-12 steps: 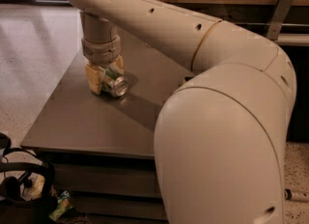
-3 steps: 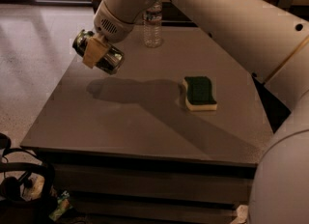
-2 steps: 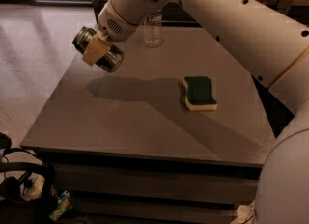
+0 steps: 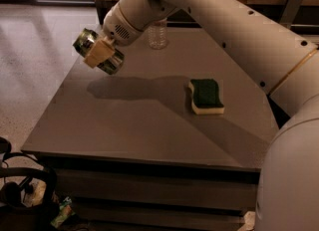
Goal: Pick green can
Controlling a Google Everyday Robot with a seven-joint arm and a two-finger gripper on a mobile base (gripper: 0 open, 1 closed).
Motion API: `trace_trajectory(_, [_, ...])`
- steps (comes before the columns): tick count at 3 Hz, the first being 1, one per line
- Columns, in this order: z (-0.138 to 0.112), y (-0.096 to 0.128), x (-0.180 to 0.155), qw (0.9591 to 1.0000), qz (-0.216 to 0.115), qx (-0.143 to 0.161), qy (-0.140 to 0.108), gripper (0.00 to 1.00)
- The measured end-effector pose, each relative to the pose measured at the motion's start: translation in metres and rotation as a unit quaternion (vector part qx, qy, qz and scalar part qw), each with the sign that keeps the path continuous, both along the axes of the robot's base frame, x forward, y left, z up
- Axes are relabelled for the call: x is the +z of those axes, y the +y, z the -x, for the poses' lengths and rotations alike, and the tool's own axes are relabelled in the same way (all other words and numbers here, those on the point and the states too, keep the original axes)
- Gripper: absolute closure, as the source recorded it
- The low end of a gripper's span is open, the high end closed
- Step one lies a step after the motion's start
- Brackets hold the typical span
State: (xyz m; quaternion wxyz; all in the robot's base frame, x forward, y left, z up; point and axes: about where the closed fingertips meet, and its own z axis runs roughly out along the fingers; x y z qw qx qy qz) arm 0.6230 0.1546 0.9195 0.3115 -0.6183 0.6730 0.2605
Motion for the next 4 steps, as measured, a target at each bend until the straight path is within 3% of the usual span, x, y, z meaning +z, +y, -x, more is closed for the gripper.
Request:
trace_trajectory(1, [-0.001,-0.001,-0.002,0.9997,-0.02,0.013,-0.01,1.0])
trace_trajectory(4, [0.001,-0.022,-0.009,0.9985,-0.05,-0.003,-0.023,1.0])
